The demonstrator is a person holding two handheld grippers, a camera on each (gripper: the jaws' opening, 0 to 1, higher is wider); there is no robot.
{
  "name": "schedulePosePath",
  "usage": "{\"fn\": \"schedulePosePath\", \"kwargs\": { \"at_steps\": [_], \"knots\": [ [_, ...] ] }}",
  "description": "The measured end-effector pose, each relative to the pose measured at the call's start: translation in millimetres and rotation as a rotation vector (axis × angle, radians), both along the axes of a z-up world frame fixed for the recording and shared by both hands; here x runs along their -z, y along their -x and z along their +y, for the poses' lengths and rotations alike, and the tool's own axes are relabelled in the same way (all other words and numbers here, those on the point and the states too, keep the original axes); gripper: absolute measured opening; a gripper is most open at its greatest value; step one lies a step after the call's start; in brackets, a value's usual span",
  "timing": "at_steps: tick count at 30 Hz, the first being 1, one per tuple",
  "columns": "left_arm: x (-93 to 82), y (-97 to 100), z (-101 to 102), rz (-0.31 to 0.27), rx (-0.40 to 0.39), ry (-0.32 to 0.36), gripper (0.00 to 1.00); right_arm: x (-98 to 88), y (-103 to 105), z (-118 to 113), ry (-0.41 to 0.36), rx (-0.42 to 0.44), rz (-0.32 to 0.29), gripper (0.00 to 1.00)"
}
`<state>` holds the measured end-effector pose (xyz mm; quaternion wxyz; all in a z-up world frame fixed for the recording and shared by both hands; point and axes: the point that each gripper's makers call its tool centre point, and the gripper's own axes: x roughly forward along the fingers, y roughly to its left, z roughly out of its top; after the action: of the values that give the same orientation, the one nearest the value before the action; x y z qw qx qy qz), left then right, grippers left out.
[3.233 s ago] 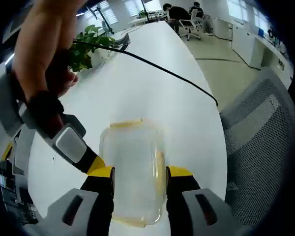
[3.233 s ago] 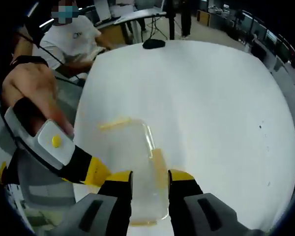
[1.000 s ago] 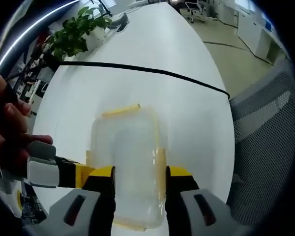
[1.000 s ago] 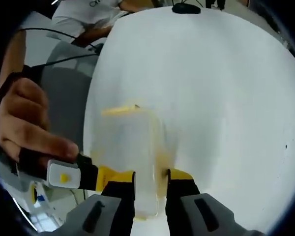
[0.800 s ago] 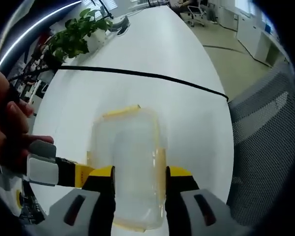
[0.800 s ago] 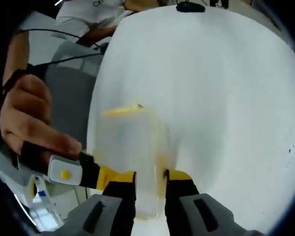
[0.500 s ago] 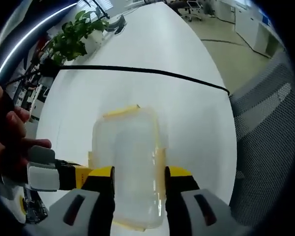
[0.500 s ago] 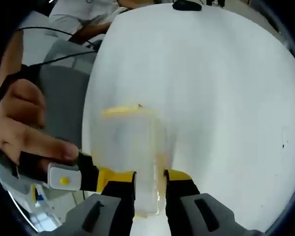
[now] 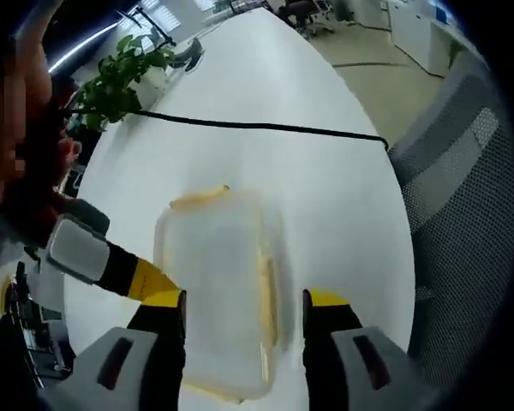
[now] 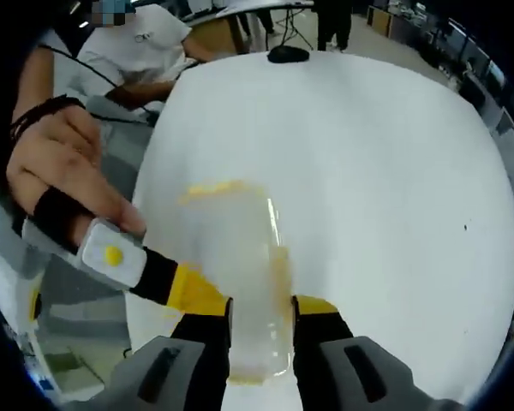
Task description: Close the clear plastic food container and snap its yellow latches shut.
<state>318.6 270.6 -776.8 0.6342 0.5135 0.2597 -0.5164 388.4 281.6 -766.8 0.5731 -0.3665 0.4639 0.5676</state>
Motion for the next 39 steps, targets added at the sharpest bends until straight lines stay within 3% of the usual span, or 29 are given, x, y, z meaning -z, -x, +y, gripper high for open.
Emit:
{"fn": "schedulePosePath", "kwargs": {
  "at_steps": [3, 6, 10, 16, 20, 29, 39],
  "knots": [
    [-6.5, 0.7, 0.4, 0.016, -0.011, 0.03, 0.57, -1.3, 3.7, -7.1, -0.031, 0.021, -0.005, 0.34],
    [-10.4, -0.2, 1.8, 0.062, -0.053, 0.065, 0.66, -1.5, 9.1, -12.1, -0.049, 0.043, 0.004, 0.42],
    [-8.5, -4.3, 10.9, 0.087, -0.052, 0.048, 0.71, -5.4, 11.6, -12.8, -0.082, 0.061, -0.01, 0.48],
    [-8.7, -7.6, 17.2, 0.14, -0.064, 0.065, 0.87, -7.5, 12.4, -9.7, -0.105, 0.042, -0.047, 0.65],
    [-3.8, -12.7, 25.3, 0.175, -0.079, 0.061, 0.95, -5.6, 19.4, -8.9, -0.114, 0.035, -0.036, 0.7],
    [3.5, -23.7, 39.8, 0.218, -0.088, 0.037, 0.99, 4.5, 29.9, -14.2, -0.104, 0.001, -0.049, 0.84],
    [17.2, -27.7, 42.7, 0.246, -0.048, -0.005, 0.99, 18.3, 38.7, -24.5, -0.048, -0.044, -0.094, 0.85]
  ]
}}
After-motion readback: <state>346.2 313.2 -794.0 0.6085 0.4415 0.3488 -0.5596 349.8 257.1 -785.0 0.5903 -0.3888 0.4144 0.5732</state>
